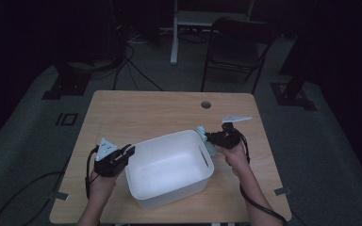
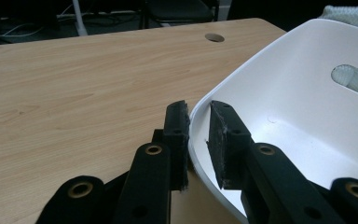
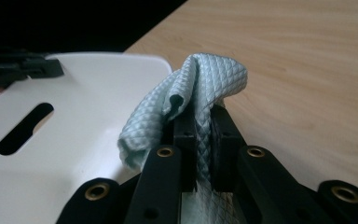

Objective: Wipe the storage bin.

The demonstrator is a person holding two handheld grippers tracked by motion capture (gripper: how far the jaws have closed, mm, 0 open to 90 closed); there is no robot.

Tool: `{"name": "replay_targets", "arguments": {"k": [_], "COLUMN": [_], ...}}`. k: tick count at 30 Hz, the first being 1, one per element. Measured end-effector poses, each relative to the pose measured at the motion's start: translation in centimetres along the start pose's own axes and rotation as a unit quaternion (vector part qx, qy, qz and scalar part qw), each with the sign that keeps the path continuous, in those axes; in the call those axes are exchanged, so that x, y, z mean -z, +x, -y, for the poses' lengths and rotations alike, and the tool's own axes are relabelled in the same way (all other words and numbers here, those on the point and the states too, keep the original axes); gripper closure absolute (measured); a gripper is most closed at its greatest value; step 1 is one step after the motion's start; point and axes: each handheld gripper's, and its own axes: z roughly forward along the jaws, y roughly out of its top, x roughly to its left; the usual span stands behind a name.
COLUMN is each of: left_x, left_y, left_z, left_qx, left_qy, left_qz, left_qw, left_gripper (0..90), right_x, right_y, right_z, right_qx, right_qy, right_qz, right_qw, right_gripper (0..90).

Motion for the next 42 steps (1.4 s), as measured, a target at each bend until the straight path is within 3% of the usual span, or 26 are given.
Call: {"name": "replay_targets", "arguments": {"k": [8,12,16,20,25,28,32,37,42], "left_x": [0.0,0.0,0.0,-0.1,-0.1,0.0,0.0,0.0,0.0], "left_y": [-0.1,0.0,0.0,-0.2,-0.1,0.0,0.0,0.0,0.0], "left_z": [0.0,0.0,0.0,0.0,0.0,0.1,0.1,0.1,0.1], "left_qx": [0.001,0.0,0.001,0.003,0.004,0.005,0.004,0.005,0.006], "left_qy": [-0.001,0.0,-0.001,-0.002,-0.003,-0.004,-0.004,-0.005,-0.006], "left_qz": [-0.002,-0.001,-0.001,-0.006,-0.005,-0.001,0.001,0.001,0.002], "left_qw": [1.0,1.0,1.0,1.0,1.0,1.0,1.0,1.0,1.0], "left_gripper": [77.6,77.6,77.6,77.6,77.6,77.5,77.5,77.5,77.5], "right_x": [-1.2,-1.1,-0.4,-0.8,-1.9,-2.0,-1.6,0.4,1.8], "right_y": [-0.8,-0.9,-0.6,-0.8,-1.7,-1.9,-1.9,-2.3,-2.1], "right_z": [0.8,0.6,-0.4,-0.5,0.8,0.9,0.8,1.2,2.1], "right_qx": [-0.006,-0.005,-0.006,-0.007,-0.019,-0.02,-0.018,-0.03,-0.032], "right_qy": [0.031,0.027,-0.003,0.005,0.033,0.029,0.022,-0.008,-0.019], "right_qz": [0.004,0.002,-0.012,-0.014,-0.01,-0.013,-0.007,-0.008,-0.009], "right_qw": [0.9995,0.9996,0.9999,0.9999,0.9992,0.9993,0.9996,0.9995,0.9993], "right_gripper": [83.9,83.8,83.8,84.3,84.3,84.0,83.8,83.7,83.7]}}
